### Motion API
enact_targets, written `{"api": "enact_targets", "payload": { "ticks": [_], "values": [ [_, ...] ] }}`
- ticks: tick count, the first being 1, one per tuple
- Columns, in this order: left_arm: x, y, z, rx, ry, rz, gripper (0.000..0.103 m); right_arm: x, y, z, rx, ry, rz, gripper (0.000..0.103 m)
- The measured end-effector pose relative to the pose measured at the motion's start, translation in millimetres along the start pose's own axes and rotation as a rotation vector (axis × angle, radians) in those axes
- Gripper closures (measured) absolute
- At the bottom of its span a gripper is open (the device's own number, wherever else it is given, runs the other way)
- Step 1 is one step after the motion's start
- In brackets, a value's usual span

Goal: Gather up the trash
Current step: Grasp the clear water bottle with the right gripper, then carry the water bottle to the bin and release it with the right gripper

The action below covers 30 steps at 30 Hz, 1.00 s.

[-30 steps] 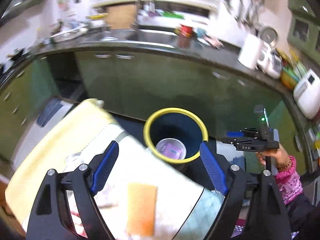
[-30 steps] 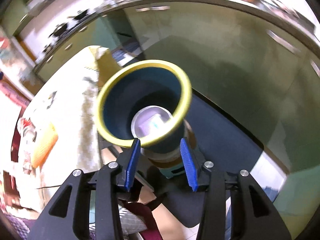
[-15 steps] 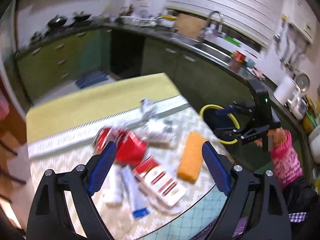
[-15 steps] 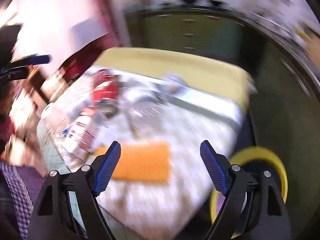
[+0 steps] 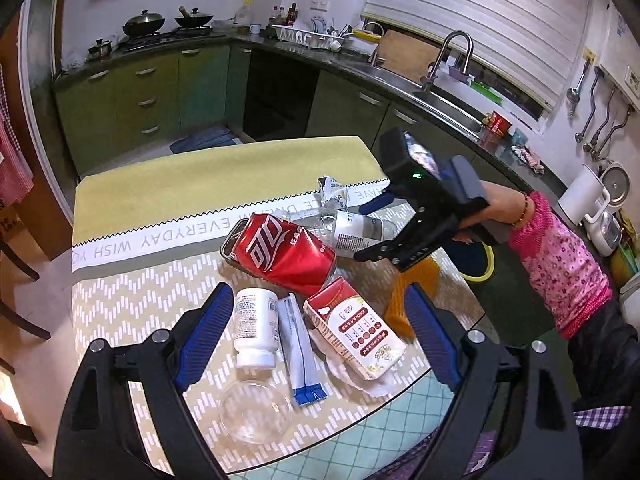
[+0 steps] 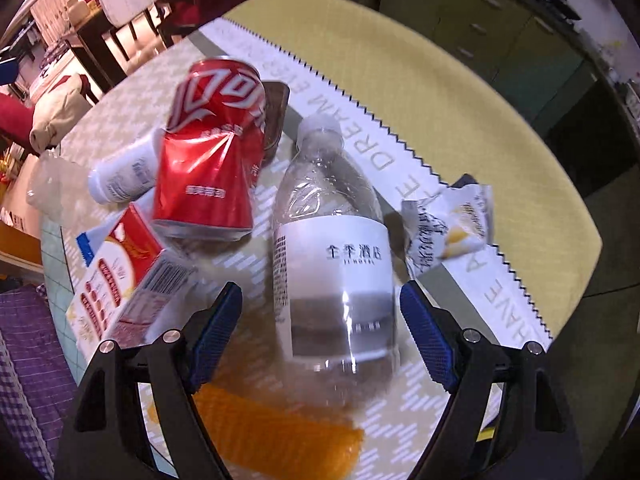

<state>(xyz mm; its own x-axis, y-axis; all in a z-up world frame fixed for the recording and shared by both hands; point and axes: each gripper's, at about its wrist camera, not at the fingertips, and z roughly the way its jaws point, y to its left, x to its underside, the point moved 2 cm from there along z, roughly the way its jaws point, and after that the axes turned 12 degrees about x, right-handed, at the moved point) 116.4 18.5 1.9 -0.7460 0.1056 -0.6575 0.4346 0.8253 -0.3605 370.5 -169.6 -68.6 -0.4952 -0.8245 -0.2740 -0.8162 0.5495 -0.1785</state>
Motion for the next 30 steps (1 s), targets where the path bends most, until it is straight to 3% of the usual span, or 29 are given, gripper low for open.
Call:
{"api": "enact_targets", "payload": {
  "ticks": [9, 13, 14, 21, 30],
  "values": [
    [3.0, 3.6, 8.4, 0.005, 0.018, -0.005, 0.021, -17.6, 2.7, 43.2, -0.020, 0.068, -0.024, 0.025],
    [3.5, 2.1, 8.5, 0.009, 0.018, -0.008, 0.021, -26.1, 3.1, 62.4, -0.022, 0.084, -0.026, 0.033],
    [3.7, 1.8, 8.5, 0.009, 0.019, -0.006, 0.021, -26.8, 2.7, 62.6, -0.022, 0.071, -0.020, 0.037],
    [3.8, 3.7, 8.6, 0.010, 0.019, -0.009, 0.021, -28.4, -6.0, 59.5, -0.010, 0.023, 0.047, 0.038],
    [4.8, 0.2, 10.8, 0.015, 0.021, 0.000, 0.021, 7.2, -11.5, 21.7, -0.019, -0.045, 0.127, 0.039]
  ]
}}
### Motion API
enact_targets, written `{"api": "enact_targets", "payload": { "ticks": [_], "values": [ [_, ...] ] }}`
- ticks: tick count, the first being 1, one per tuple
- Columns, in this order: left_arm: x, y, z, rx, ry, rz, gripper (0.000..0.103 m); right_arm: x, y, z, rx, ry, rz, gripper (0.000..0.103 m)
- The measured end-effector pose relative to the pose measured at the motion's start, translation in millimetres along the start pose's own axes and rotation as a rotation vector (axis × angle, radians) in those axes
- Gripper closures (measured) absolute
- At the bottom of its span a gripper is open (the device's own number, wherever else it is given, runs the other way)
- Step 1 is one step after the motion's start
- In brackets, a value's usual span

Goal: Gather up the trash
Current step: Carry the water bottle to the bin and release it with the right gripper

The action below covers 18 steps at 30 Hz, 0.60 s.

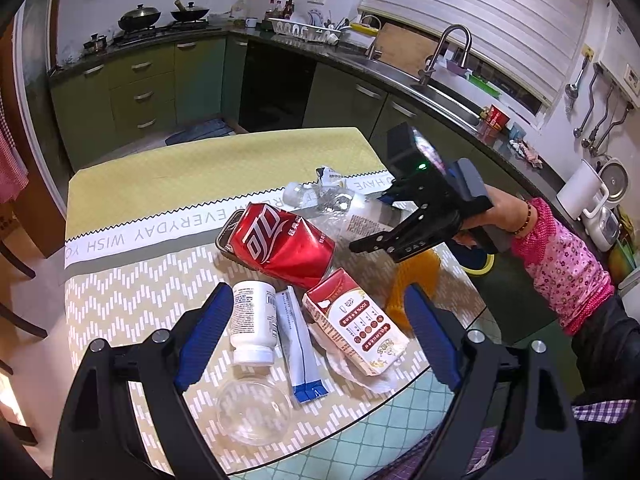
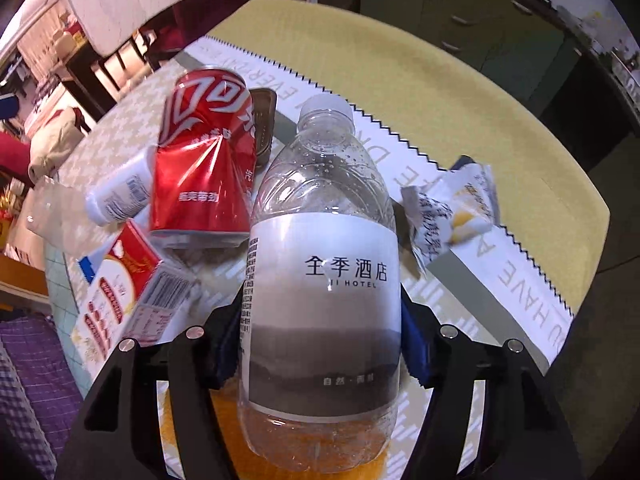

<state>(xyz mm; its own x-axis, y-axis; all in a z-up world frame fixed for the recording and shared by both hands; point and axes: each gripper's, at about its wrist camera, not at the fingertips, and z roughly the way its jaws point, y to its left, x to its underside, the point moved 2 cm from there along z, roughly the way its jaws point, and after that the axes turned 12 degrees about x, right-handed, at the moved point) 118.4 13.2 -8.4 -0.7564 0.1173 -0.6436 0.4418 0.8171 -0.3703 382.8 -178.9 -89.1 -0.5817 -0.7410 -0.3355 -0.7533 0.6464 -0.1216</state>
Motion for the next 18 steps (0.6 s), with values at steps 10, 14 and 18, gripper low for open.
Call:
{"api": "enact_targets", "payload": {
  "ticks": [10, 14, 18],
  "values": [
    [-2.4, -6.9, 0.5, 0.011, -0.004, 0.021, 0.021, 81.5, -32.4, -72.3, 0.041, -0.046, 0.188, 0.038],
    [-3.2, -12.4, 5.1, 0.026, 0.001, 0.031, 0.021, 141.3, -70.4, -90.1, 0.100, 0.013, 0.327, 0.038],
    [-2.8, -22.9, 9.4, 0.041, 0.008, 0.059, 0.021, 201.1, -105.1, -89.5, 0.140, 0.114, 0.475, 0.038]
  ]
}}
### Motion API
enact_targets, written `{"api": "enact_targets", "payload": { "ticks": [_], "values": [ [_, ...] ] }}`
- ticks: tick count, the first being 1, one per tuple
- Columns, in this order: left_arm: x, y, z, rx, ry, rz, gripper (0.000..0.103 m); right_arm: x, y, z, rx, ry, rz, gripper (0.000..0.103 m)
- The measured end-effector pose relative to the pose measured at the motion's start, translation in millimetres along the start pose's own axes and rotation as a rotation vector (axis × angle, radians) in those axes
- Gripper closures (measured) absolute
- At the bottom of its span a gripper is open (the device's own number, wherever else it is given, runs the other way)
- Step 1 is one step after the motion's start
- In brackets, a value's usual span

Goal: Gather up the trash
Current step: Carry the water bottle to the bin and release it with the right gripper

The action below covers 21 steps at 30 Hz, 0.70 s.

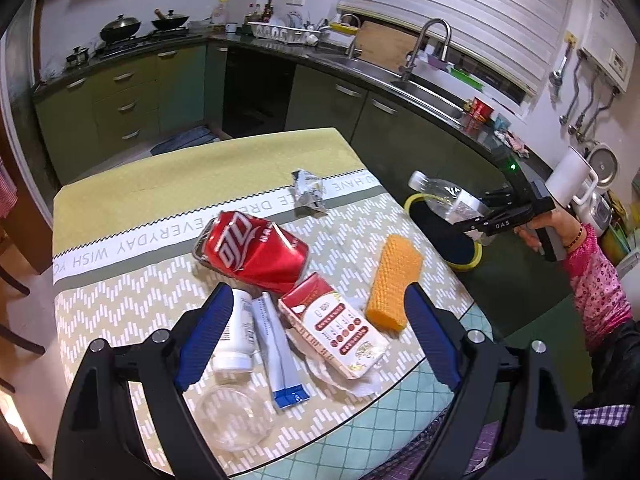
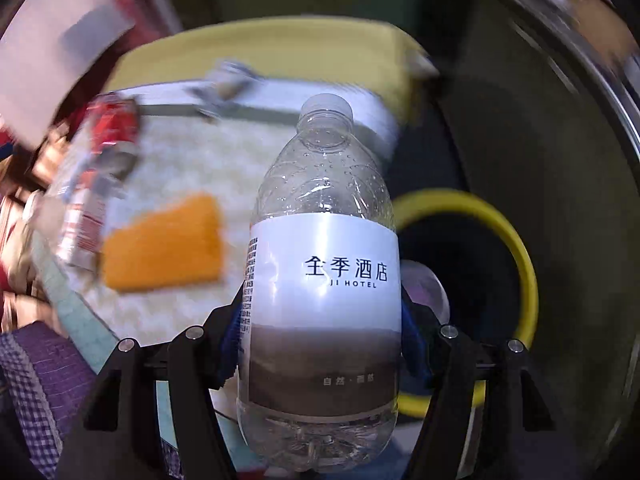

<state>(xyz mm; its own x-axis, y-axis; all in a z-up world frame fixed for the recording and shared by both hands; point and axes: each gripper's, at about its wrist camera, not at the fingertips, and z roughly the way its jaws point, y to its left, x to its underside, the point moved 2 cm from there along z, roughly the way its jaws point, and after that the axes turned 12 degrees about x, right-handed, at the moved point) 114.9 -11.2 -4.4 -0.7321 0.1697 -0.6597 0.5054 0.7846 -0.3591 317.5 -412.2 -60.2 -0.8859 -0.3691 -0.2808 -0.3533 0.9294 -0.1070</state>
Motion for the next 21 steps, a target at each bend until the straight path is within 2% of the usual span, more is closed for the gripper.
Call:
{"api": "enact_targets", "payload": {
  "ticks": [4, 10, 15, 19, 21],
  "values": [
    [0.1, -5.3, 1.5, 0.010, 0.001, 0.012, 0.021, 29.5, -47.1, 25.3, 0.015, 0.100, 0.126, 0.038],
    [3.2, -1.9, -1.3, -0.002, 0.005, 0.004, 0.020, 44.7, -88.9, 77.3, 0.056, 0.227, 0.264, 0.038],
    [5.5, 5.8, -4.9, -0.016, 0.003, -0.017, 0.020, 44.2, -103.9, 112.7, 0.075, 0.267, 0.337, 0.038],
    [6.9, 9.1, -5.6, -0.026, 0.006, -0.023, 0.019, 41.5, -110.3, 126.0, 0.097, 0.267, 0.376, 0.036],
    [7.1, 10.8, -6.2, -0.029, 0.007, -0.029, 0.019, 42.2, -110.1, 121.8, 0.106, 0.248, 0.389, 0.027]
  ]
}}
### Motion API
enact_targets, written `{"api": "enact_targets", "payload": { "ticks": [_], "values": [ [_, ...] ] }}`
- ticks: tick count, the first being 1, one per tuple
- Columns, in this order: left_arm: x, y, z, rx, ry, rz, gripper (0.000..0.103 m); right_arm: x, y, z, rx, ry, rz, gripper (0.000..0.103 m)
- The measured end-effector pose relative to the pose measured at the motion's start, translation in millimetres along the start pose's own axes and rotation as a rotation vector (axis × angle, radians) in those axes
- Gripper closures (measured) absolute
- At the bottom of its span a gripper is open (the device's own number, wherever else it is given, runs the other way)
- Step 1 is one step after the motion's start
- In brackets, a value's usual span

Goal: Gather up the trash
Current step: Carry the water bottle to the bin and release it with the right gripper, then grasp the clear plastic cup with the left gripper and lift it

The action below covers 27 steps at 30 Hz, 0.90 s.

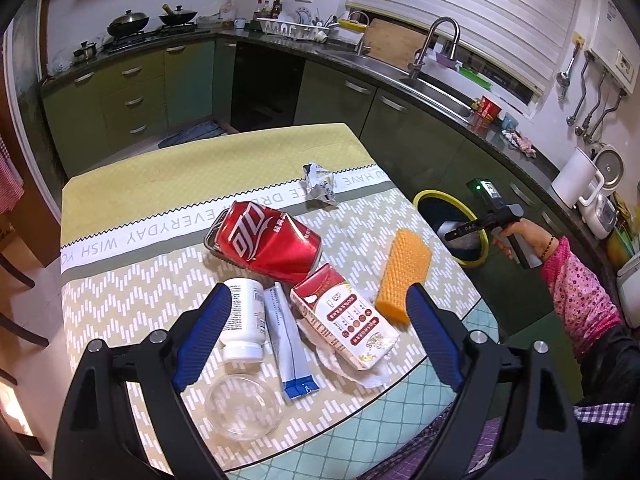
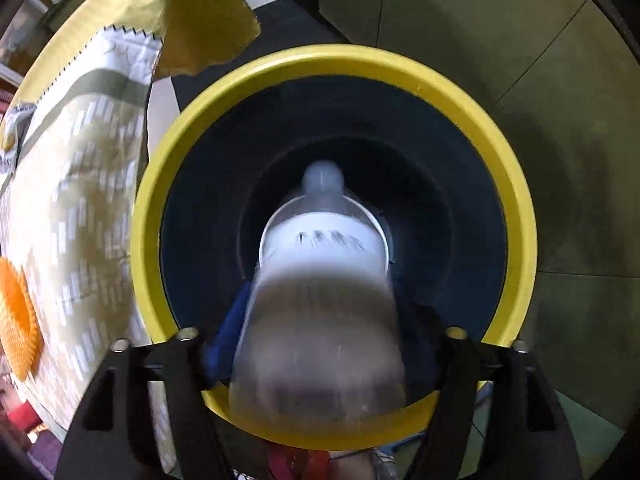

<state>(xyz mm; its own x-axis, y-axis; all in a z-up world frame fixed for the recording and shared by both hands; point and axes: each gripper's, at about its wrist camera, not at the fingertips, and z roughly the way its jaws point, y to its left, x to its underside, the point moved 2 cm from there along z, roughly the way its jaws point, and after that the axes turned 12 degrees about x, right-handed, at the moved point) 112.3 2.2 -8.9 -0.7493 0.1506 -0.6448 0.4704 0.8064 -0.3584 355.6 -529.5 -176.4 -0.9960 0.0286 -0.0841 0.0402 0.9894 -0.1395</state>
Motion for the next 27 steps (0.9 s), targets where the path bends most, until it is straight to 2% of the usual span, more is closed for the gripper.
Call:
{"api": "enact_targets", "payload": {
  "ticks": [5, 13, 17, 21, 23, 27],
  "values": [
    [-0.1, 4.8, -1.5, -0.004, -0.004, -0.013, 0.018, 9.9, -0.4, -29.0, 0.010, -0.060, 0.017, 0.027],
    [2.5, 13.1, 5.7, -0.044, 0.037, -0.020, 0.016, 44.0, 15.8, -79.4, -0.086, -0.198, 0.029, 0.027],
    [5.1, 28.0, 17.8, -0.086, 0.107, -0.053, 0.016, 50.0, 29.5, -84.6, -0.102, -0.216, 0.004, 0.027],
    [18.6, 42.8, 27.6, -0.088, 0.188, -0.114, 0.016, 60.6, 38.3, -94.6, -0.119, -0.225, -0.025, 0.027],
    [25.7, 44.8, 27.8, -0.100, 0.199, -0.114, 0.016, 62.6, 44.7, -95.0, -0.122, -0.228, -0.038, 0.027],
    [42.7, 37.4, 25.4, -0.121, 0.187, -0.048, 0.016, 63.2, 50.8, -93.7, -0.134, -0.229, -0.052, 0.027]
  ]
}}
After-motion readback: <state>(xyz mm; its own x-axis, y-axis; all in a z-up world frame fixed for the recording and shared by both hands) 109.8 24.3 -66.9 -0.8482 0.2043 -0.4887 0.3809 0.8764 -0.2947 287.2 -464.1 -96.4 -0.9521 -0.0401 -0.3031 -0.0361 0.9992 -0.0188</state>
